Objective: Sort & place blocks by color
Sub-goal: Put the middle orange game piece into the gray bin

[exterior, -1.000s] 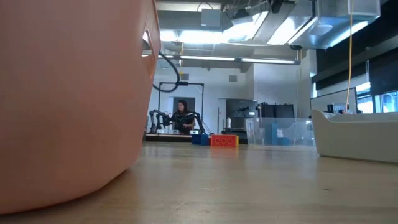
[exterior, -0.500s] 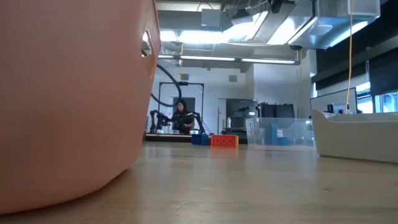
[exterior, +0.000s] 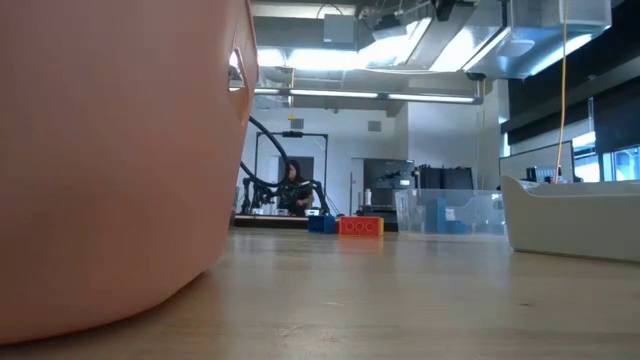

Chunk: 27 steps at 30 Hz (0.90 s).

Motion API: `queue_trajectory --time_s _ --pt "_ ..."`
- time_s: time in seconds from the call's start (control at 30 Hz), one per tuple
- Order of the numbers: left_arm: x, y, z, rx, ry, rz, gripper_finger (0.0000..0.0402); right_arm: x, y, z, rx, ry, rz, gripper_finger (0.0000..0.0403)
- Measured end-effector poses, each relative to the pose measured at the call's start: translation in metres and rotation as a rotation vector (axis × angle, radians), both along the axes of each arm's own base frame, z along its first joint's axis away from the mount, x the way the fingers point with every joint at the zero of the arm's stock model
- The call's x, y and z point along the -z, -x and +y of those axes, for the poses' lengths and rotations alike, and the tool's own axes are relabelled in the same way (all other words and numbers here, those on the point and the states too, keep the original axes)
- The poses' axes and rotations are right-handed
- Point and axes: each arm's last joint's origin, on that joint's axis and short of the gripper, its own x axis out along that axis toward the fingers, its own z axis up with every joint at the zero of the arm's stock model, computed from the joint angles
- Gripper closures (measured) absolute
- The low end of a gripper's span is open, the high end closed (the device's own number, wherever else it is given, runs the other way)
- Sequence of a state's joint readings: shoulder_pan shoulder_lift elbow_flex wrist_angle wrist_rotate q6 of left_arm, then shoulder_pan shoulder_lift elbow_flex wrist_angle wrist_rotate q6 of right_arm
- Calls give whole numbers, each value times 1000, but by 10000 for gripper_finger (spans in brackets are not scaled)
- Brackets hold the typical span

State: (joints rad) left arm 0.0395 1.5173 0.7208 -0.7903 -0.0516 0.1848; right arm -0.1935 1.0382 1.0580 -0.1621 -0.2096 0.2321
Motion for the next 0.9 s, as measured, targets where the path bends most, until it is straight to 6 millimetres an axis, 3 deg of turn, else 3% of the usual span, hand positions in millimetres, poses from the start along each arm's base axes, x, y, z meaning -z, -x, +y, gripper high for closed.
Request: queue_trajectory --time_s 0.2,0.33,0.47,0.67,0.77,0.9 --pt "-2 1 0 -38 -10 -9 275 0 0 0 0 0 0 289" --pt "-12 1 1 -53 -24 -44 275 0 0 0 0 0 0 289" --pt "-39 -5 3 -81 -71 -147 275 1 0 -1 42 -43 8 289" --pt "-98 -22 6 -102 -135 -360 275 18 0 -7 168 -200 161 276" --pt "-128 -34 7 -102 -169 -459 275 32 -7 -11 166 -294 270 241" --pt "-154 -50 9 -82 -216 -532 275 50 -26 -16 187 -423 340 172"
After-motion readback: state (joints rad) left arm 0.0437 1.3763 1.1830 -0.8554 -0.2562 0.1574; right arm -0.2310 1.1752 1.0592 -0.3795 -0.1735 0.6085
